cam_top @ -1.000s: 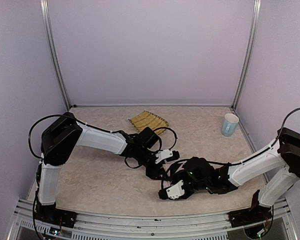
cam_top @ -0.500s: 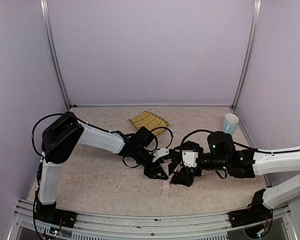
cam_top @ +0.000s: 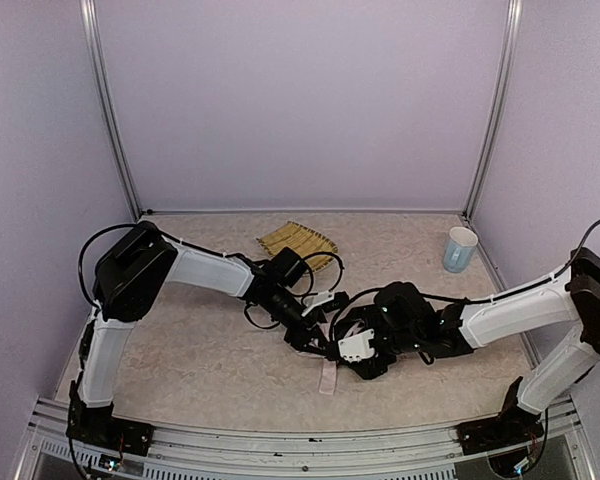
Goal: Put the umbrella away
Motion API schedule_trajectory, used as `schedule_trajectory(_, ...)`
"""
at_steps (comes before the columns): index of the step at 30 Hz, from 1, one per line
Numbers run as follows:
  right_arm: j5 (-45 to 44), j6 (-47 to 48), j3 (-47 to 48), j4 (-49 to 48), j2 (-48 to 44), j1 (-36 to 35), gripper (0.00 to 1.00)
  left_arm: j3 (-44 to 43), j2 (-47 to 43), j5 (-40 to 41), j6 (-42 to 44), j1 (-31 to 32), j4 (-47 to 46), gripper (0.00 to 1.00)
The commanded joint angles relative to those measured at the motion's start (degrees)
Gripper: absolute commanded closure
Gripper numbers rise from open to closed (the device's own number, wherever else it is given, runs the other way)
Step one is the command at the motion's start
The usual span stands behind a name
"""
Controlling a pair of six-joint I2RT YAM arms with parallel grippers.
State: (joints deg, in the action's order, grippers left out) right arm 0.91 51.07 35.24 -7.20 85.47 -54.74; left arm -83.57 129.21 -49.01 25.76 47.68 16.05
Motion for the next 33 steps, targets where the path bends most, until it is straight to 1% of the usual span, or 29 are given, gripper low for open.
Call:
schedule_trajectory(1, -6.7, 6.1, 3.2, -3.5, 5.6, -0.3, 0.0, 1.6, 8.1, 6.0, 2.7, -0.1, 17.0, 0.79)
schedule_trajectory(3, -8.2, 7.2, 3.9, -4.1, 7.7, -0.3, 0.05, 0.7, 8.8, 4.9, 4.3, 0.2, 19.2, 0.79)
schedule_trajectory(8, -8.9, 7.8, 5.0, -2.3, 11.8, -0.3, 0.24, 0.1, 9.3, 2.4, 7.4, 0.4, 22.4, 0.78)
schedule_trajectory(10, -8.8, 7.2, 5.3, -1.5, 12.6, -0.3, 0.35, -0.1, 9.5, 2.0, 8.5, 0.4, 23.6, 0.76)
schedule_trajectory(12, -8.4, 6.1, 6.0, -0.2, 12.9, -0.3, 0.51, -0.5, 9.5, 2.4, 8.7, 0.4, 24.0, 0.73)
schedule_trajectory(14, -7.4, 4.2, 7.1, 2.3, 12.6, -0.3, 0.64, -0.3, 8.7, 4.5, 7.0, 0.3, 22.2, 0.63)
schedule_trajectory(16, -5.8, 1.2, 8.2, 5.0, 11.7, -0.3, 0.71, 1.6, 6.4, 8.2, 4.3, 0.3, 17.0, 0.48)
schedule_trajectory(17, -5.1, -0.3, 8.7, 6.4, 11.1, -0.1, 0.74, 3.1, 4.8, 10.4, 3.2, 0.4, 13.8, 0.43)
schedule_trajectory(18, -2.4, -1.9, 9.1, 7.8, 10.6, 0.1, 0.76, 4.7, 3.1, 12.5, 2.6, 0.5, 10.8, 0.4)
schedule_trajectory(20, 1.1, -4.9, 9.4, 10.2, 9.6, 0.6, 0.79, 7.6, 0.2, 17.6, 1.7, 1.1, 5.4, 0.37)
schedule_trajectory(23, 5.5, -8.5, 9.9, 12.3, 8.5, 1.2, 0.82, 9.7, -1.9, 22.8, 1.4, 2.1, 1.0, 0.34)
schedule_trajectory(25, 8.4, -10.5, 10.5, 13.7, 8.2, 1.9, 0.83, 10.4, -2.0, 24.6, 1.1, 2.5, -0.5, 0.26)
schedule_trajectory(27, 10.6, -12.1, 11.1, 14.6, 8.3, 2.7, 0.84, 10.7, -2.1, 23.8, 1.4, 2.6, -0.7, 0.19)
schedule_trajectory(28, 11.5, -12.8, 11.2, 14.9, 8.3, 3.1, 0.85, 10.9, -2.0, 23.0, 1.6, 2.5, -0.8, 0.17)
schedule_trajectory(31, 14.3, -14.1, 11.3, 15.3, 7.9, 4.3, 0.86, 12.7, -3.2, 20.2, 2.1, 2.1, -2.6, 0.16)
schedule_trajectory(33, 16.1, -14.6, 11.2, 15.3, 7.4, 5.1, 0.87, 15.6, -5.4, 19.7, 2.7, 2.1, -6.1, 0.16)
